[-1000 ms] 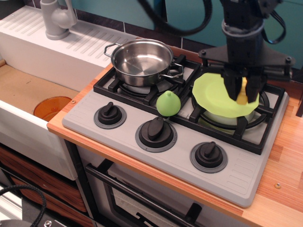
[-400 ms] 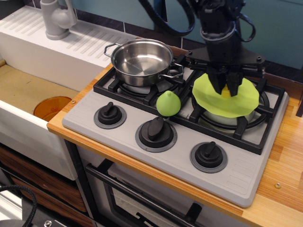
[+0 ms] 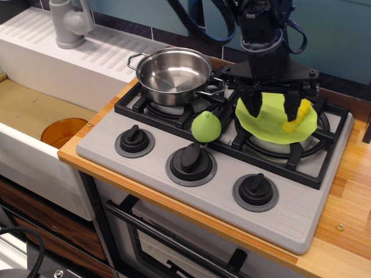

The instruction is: Put fry on plate and smallpear in pot or pan on stove

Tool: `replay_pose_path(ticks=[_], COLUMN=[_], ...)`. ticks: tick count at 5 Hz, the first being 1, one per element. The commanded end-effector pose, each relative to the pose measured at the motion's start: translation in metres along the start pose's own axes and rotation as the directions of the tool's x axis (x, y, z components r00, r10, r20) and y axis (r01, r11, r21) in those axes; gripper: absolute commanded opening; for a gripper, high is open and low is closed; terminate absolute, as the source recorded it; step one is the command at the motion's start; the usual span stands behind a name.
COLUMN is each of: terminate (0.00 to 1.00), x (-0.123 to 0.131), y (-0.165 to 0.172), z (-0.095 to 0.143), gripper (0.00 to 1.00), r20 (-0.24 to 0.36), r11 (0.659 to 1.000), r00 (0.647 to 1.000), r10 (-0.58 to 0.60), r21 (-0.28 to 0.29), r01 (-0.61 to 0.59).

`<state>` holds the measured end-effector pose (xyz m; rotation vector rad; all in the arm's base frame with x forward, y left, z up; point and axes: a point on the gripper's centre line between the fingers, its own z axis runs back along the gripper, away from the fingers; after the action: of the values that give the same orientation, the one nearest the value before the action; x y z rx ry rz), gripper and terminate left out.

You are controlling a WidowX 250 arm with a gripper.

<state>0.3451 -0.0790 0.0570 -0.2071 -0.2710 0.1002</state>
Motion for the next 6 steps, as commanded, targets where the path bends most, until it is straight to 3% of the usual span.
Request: replay_pose_path(ticks=[1,3,6], terminate=[0.0,0.0,0.0], x=[0.013,0.015,0.015], y=[-0.015,0.003,0.003], z=[0.047,0.077,0.077], gripper=[1.0,1.0,1.0], r20=[0.015,-0.019,-0.019], r11=[1.0,0.997,0.997], r00=[1.0,0.998,0.998], r10=[0.0,-0.059,-0.059], r21=[0.015,0.055,0.055], r01=[0.0,0.06,0.06])
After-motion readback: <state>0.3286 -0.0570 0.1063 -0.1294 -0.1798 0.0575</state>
